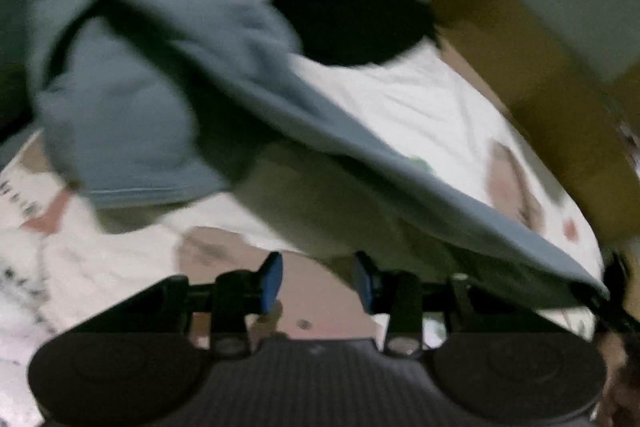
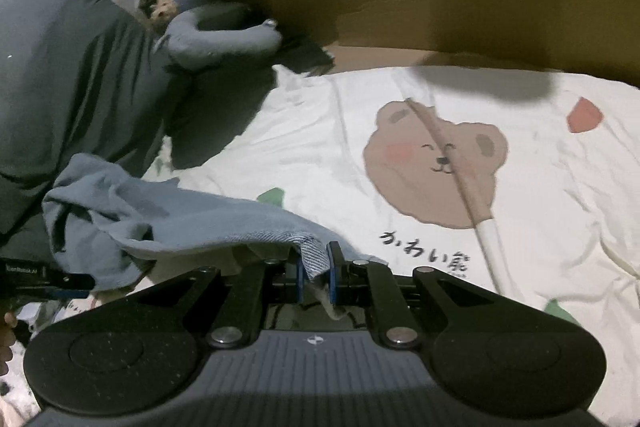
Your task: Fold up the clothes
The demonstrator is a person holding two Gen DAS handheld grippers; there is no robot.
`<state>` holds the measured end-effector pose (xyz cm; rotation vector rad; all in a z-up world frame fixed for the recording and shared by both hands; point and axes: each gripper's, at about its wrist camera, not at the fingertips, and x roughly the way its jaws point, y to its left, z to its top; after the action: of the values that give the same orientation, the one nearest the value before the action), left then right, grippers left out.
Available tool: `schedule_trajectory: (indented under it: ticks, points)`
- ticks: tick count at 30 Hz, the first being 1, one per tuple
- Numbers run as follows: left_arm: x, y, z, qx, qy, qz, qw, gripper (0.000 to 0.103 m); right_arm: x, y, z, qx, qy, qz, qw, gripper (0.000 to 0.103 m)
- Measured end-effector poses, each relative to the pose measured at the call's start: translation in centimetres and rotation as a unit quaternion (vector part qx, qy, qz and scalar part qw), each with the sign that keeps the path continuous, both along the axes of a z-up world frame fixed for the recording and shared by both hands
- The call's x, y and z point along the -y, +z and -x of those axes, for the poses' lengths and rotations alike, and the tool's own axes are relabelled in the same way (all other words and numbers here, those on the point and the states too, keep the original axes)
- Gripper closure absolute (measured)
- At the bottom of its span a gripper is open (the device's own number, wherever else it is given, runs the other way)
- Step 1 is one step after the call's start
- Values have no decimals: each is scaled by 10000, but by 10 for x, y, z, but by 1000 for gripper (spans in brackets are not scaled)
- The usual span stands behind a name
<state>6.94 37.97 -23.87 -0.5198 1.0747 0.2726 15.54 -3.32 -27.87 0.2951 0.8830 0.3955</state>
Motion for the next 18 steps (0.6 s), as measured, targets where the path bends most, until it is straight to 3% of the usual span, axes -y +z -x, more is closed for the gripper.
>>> schedule_trajectory:
  ticks: [3,7,18]
  points:
    - [-24,-9,4,-103,372,-225,9990,60,8,3,3,-18,-216,74,9997,93]
    - [-50,-23,8,-190,722,-491,9960,42,25,9,8,-100,-584,231,9980,93]
    - [-82,-69,4,-385,1267,-627,9892,37,67,13,27,-279,-960,581,9933,93]
